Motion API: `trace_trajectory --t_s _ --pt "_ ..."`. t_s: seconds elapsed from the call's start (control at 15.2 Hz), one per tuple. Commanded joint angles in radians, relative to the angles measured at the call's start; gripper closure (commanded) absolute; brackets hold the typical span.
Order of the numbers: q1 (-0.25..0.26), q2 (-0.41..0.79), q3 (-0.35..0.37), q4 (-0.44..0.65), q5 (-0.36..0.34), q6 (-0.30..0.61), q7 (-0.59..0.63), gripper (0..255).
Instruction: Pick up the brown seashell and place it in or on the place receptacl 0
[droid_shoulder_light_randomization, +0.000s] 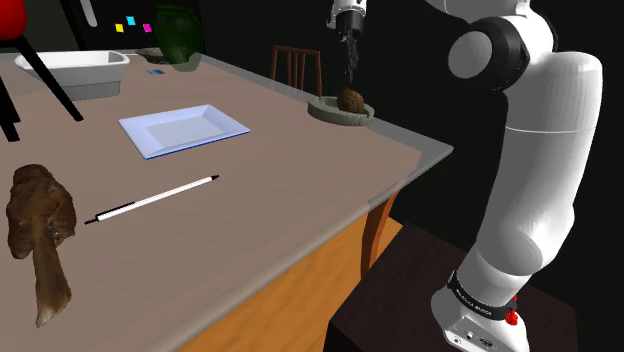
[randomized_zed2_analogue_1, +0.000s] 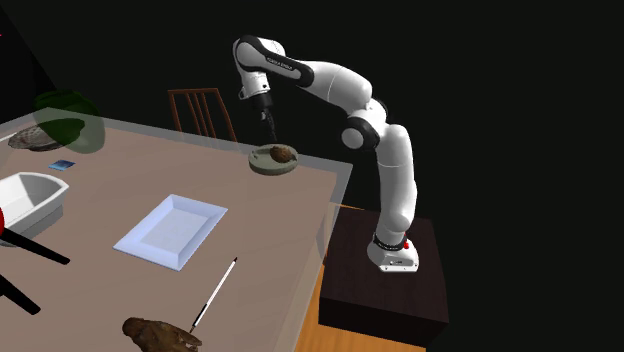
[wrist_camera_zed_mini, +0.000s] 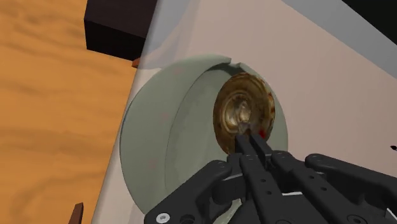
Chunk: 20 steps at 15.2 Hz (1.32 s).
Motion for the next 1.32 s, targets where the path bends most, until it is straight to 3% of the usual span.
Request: trace_trajectory --t_s 0.0,0.13,0.2,0.33,0.46,0.99,1.25 --pt "0.006 -0.02 0.0 -0.059 -0.009 0.039 -0.009 255" --pt "0.005 -0.016 0.0 -0.053 -0.008 0.036 -0.009 255" --pt "0.005 -0.016 0.0 -0.053 -0.008 0.036 -0.009 0" --pt "0.078 -0.348 -0.021 -0.493 -0.063 0.371 0.267 0" --pt "0.098 -0.605 0.044 -0.808 -0.151 0.653 0.602 0" --pt "0.081 -0.627 0.075 -0.933 -0.144 0.76 0.605 0" --pt "0.081 -0.627 0.075 -0.933 -0.144 0.76 0.605 0"
